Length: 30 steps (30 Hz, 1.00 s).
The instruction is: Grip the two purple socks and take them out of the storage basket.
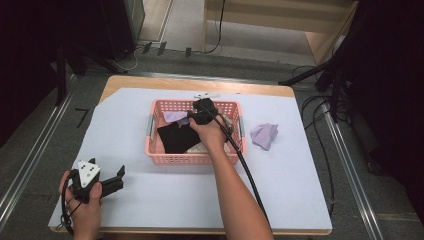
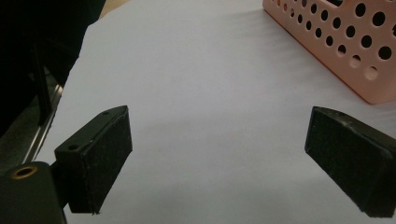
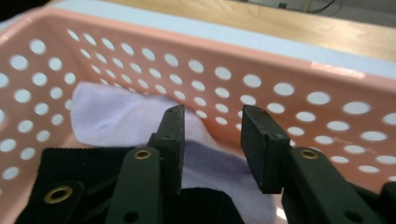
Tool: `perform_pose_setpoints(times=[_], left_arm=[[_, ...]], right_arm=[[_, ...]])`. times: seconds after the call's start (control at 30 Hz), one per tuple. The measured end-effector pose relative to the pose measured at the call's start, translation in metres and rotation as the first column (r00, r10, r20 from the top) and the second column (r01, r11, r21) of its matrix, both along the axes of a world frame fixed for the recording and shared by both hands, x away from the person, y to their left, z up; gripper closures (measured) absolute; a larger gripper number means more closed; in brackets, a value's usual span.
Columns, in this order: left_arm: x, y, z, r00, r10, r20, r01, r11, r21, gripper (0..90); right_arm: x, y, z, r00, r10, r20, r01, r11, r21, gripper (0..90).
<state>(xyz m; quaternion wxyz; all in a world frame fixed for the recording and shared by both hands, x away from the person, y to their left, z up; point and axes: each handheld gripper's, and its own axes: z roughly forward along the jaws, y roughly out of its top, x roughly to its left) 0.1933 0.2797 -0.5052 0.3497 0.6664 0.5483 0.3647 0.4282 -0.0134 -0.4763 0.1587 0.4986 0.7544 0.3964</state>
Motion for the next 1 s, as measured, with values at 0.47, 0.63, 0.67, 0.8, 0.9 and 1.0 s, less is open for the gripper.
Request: perform_pose_setpoints(times=[0.47,0.63,0.67,0.8,0.9,1.0], left_arm=[[0.0,-0.001,0.0,1.0,-0.002,-0.01,0.002,1.0,0.006,8.3],[0.001,-0.001,0.0,1.0,-0.003,-0.009,0.003,1.0,0.008,8.3],[0.001,-0.001,0.0,1.0,-0.003,-0.008,0.003,1.0,0.008,8.3],[0.001,-0.001,0.0,1.0,-0.001,-0.007,0.001,1.0,0.007,8.3],[0.001,-0.001,0.0,1.0,-0.002,-0.006,0.002,1.0,0.005,8.2],[0.001,-0.001,0.0,1.0,-0.002,-0.007,0.002,1.0,0.005,8.3]], right_arm=[[0.01,0.003,-0.009,0.9961,0.025,-0.084,-0.03,0.9976,-0.062,87.0],[0.003,0.005,0.002,0.9979,0.065,-0.005,-0.065,0.9961,-0.06,88.1],[0.0,0.006,0.006,0.9979,0.061,0.022,-0.059,0.9969,-0.051,88.1],[-0.006,0.005,0.015,0.9962,0.051,0.072,-0.048,0.9983,-0.031,88.2],[-0.011,0.001,0.027,0.9911,0.039,0.128,-0.039,0.9992,-0.004,88.3],[-0.015,-0.004,0.04,0.9835,0.033,0.178,-0.037,0.999,0.023,88.4]])
